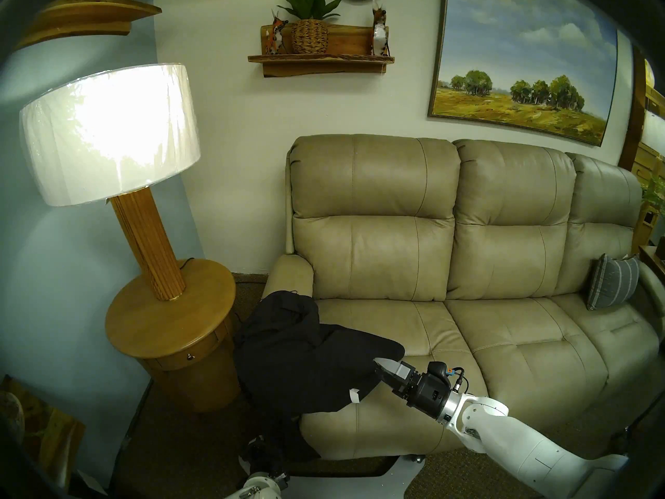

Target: Drape jacket on sofa arm

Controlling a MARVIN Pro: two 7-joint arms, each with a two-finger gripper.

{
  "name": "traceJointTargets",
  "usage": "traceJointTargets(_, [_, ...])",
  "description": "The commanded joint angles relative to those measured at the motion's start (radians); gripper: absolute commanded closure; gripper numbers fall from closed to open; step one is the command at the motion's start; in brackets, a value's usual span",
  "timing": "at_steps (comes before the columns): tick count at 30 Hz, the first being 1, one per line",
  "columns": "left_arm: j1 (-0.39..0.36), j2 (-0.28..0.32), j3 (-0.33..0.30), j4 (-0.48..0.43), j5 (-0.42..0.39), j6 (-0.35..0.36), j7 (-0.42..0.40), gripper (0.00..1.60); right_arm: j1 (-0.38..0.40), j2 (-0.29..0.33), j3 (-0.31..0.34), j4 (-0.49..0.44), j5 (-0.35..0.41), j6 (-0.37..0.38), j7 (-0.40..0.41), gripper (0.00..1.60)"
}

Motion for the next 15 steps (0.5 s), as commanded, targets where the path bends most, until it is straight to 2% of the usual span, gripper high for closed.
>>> traceJointTargets(1, [-0.031,-0.058,-0.039,0.052,0.002,0.069,0.014,0.0,0.006,0.0,0.003,-0.015,0.002,0.001,0.005,0.0])
traceJointTargets(5, [-0.039,-0.078,-0.066,0.093,0.002,0.109,0.021,0.0,0.005,0.0,0.003,-0.015,0.002,0.002,0.006,0.0])
traceJointTargets(8, [-0.037,-0.073,-0.06,0.115,0.002,0.135,0.034,0.0,0.005,0.0,0.004,-0.015,0.001,0.001,0.006,0.0])
traceJointTargets(15, [0.053,-0.028,-0.069,0.164,0.002,0.161,0.029,0.0,0.005,-0.001,0.004,-0.012,0.001,0.001,0.005,0.0])
